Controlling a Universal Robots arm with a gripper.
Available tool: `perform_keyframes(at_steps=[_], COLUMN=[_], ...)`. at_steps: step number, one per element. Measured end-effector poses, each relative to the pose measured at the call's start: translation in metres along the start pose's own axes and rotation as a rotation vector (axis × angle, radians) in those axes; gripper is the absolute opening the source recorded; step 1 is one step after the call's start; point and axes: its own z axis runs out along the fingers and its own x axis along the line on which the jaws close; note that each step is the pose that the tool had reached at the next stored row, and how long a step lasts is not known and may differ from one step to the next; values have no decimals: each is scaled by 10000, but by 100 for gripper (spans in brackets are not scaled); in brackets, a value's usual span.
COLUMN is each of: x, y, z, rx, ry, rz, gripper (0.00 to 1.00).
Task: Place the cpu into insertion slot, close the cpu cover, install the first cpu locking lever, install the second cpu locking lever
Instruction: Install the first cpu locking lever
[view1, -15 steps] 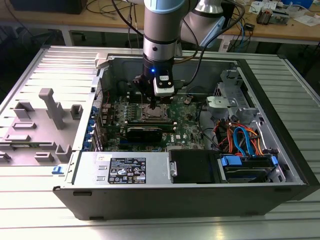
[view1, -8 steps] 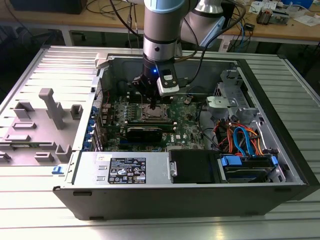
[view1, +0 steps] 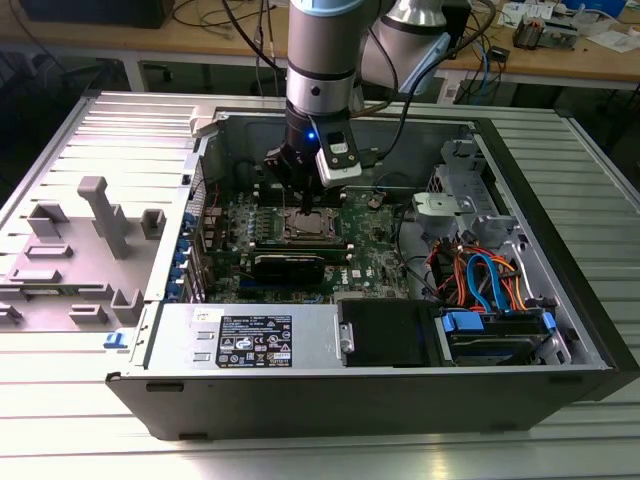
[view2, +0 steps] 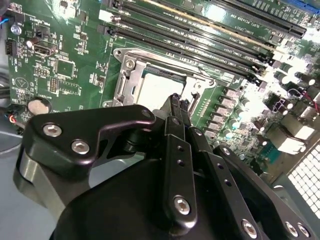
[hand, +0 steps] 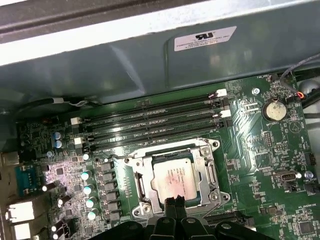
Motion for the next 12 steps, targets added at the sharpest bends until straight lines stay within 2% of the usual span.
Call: perform_keyframes(at_steps=[1,2,4,5,6,12], x=[1,4,11,14,15,15], y=[0,0,-2,-2,-2,-2], z=[0,2,2,2,3,2], rx=[-23,-72,-115,-139,-149,-148], ry=[-138,-385,-615,-755,-799,-802], rz=[-19,-49,-84,-104,-111,-120], gripper=[11,11,11,11,11,11])
